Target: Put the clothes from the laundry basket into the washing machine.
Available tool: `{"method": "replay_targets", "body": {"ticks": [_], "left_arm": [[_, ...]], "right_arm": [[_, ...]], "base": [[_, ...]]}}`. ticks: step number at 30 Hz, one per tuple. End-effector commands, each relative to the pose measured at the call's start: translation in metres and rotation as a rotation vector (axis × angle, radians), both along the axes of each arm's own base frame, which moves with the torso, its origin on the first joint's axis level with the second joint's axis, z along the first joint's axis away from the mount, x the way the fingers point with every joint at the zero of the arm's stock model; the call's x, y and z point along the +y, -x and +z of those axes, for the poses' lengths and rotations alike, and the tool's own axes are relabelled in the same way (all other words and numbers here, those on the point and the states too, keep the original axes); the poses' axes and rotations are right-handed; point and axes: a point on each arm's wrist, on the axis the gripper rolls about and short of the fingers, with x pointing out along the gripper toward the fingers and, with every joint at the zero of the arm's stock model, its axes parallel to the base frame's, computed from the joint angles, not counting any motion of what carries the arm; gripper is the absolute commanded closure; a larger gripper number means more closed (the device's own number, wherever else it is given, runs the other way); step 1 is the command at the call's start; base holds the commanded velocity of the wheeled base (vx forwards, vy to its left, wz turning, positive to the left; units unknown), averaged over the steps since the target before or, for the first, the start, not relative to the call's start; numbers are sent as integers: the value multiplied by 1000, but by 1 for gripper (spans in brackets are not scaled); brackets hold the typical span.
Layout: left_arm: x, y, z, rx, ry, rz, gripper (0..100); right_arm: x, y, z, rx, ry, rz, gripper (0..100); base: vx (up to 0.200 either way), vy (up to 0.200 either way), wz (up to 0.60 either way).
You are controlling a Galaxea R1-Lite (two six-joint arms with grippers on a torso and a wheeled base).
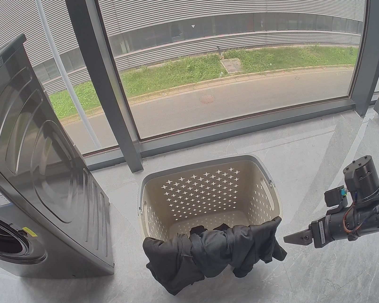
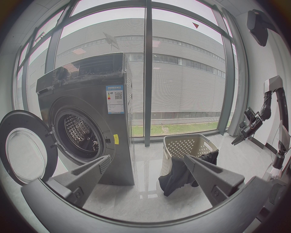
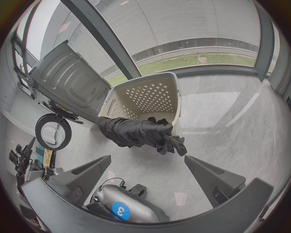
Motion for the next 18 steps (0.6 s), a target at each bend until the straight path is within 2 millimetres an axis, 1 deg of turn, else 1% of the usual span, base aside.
{"method": "replay_targets", "body": {"ticks": [1,2,9,13,15,18], "left_arm": [[0,0,-5,-1,0,-1,0],[0,0,-5,-1,0,-2,0],[0,0,-5,-1,-2,-2,0],[0,0,-5,-1,-2,-2,0],[0,0,-5,-1,-2,-2,0],[0,0,-5,-1,-2,-2,0]], "right_arm": [[5,-15,-21,61,32,-10,0],[8,-21,-25,69,32,-12,0],[14,-33,-42,76,32,-13,0],[19,-38,-48,71,20,-11,0],[21,-43,-57,78,12,-21,0],[24,-49,-62,66,4,-23,0]], "base": [[0,0,0],[0,0,0],[0,0,0],[0,0,0],[0,0,0],[0,0,0]]}}
